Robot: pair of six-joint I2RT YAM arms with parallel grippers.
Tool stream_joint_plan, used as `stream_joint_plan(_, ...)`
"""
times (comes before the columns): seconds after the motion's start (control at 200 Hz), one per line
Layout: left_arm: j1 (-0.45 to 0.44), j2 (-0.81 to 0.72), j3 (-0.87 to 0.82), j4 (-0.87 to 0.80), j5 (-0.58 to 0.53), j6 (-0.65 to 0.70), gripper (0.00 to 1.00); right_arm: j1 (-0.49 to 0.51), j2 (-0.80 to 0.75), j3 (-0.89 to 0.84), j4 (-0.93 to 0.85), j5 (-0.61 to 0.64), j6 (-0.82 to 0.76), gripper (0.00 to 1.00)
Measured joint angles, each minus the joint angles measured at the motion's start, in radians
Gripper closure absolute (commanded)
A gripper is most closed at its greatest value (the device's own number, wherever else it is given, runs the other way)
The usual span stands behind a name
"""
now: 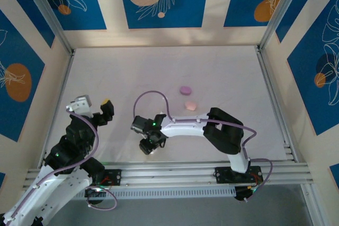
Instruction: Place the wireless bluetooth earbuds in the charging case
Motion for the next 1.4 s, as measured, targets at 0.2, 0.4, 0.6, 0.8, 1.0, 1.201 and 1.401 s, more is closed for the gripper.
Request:
stream_joint_plan(0.2, 0.0, 0.001, 0.0, 0.001, 0.005, -0.003, 0.06, -0.013, -0.01, 0.002, -0.039, 0.055, 0.089, 0.6)
stream_joint_plan(0.4, 0.0, 0.038, 0.0, 0.011, 0.046, -0.01, 0.06, -0.119, -0.142, -0.161, -0.04, 0.083, 0.233, 0.61)
stream_joint_plan(0.6, 0.0, 0.111, -0.001, 0.051, 0.131, -0.019, 0.06, -0.32, -0.368, -0.439, 0.002, 0.064, 0.466, 0.59)
stream_joint_plan(0.8, 0.001, 0.225, -0.001, 0.105, 0.246, -0.031, 0.05, -0.433, -0.528, -0.607, 0.054, 0.011, 0.615, 0.47)
stream_joint_plan(1.0, 0.001, 0.284, -0.001, 0.129, 0.321, -0.051, 0.06, -0.434, -0.556, -0.638, 0.067, -0.061, 0.65, 0.44)
stream_joint_plan(1.201, 0.001, 0.282, -0.001, 0.146, 0.346, -0.066, 0.06, -0.37, -0.556, -0.638, 0.096, -0.157, 0.675, 0.43)
stream_joint_plan(1.401, 0.001, 0.272, -0.001, 0.153, 0.356, -0.071, 0.05, -0.335, -0.532, -0.63, 0.174, -0.222, 0.683, 0.42)
